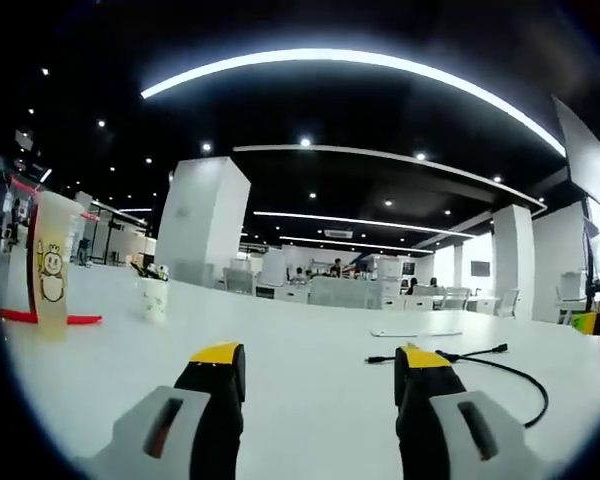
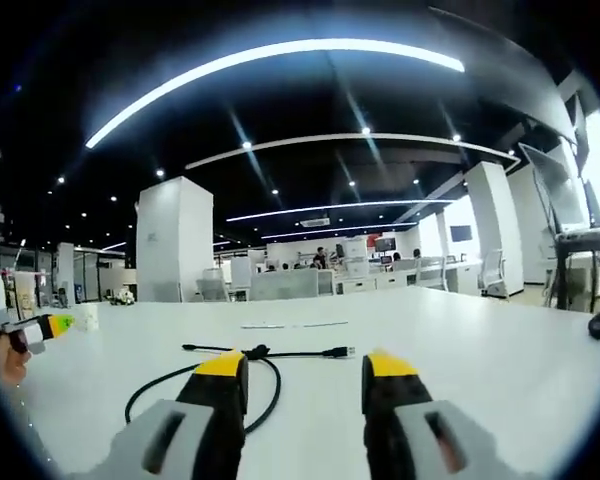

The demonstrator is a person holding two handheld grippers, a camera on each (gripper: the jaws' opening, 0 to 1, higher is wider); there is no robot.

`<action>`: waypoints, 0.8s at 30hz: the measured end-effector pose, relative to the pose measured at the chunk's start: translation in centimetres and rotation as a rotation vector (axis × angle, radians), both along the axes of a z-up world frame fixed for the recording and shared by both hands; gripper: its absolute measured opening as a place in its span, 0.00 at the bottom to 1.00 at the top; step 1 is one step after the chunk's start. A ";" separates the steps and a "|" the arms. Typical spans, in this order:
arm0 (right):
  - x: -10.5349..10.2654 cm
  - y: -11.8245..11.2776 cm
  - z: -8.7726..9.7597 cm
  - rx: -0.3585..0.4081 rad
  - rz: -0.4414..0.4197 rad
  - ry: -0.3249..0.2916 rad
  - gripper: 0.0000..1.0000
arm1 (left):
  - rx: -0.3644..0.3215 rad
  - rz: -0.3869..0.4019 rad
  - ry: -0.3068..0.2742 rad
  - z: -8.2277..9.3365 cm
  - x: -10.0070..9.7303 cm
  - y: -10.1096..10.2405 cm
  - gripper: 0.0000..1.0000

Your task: Find the charging cable on the desk, coil it up and secure with Velcro.

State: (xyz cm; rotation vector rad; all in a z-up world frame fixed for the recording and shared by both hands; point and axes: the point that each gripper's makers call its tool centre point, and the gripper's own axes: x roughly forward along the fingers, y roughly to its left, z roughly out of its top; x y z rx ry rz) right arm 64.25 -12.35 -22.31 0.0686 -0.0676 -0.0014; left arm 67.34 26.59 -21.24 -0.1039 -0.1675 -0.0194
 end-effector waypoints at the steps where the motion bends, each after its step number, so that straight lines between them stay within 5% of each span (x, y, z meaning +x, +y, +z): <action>1: -0.3 -0.1 0.1 -0.001 -0.005 -0.005 0.46 | 0.001 0.003 0.002 0.0 -0.2 0.1 0.61; 9: -2.9 -0.9 0.1 -0.026 -0.048 -0.011 0.47 | -0.061 -0.021 -0.025 -0.8 -1.7 -0.6 0.58; 12: -3.4 -0.7 0.1 -0.018 -0.044 -0.018 0.47 | -0.046 -0.041 0.040 -2.0 -1.6 -1.1 0.61; 24: -3.3 -0.4 -0.2 0.028 -0.032 -0.029 0.45 | -0.070 -0.025 0.008 -1.5 -2.4 -0.6 0.64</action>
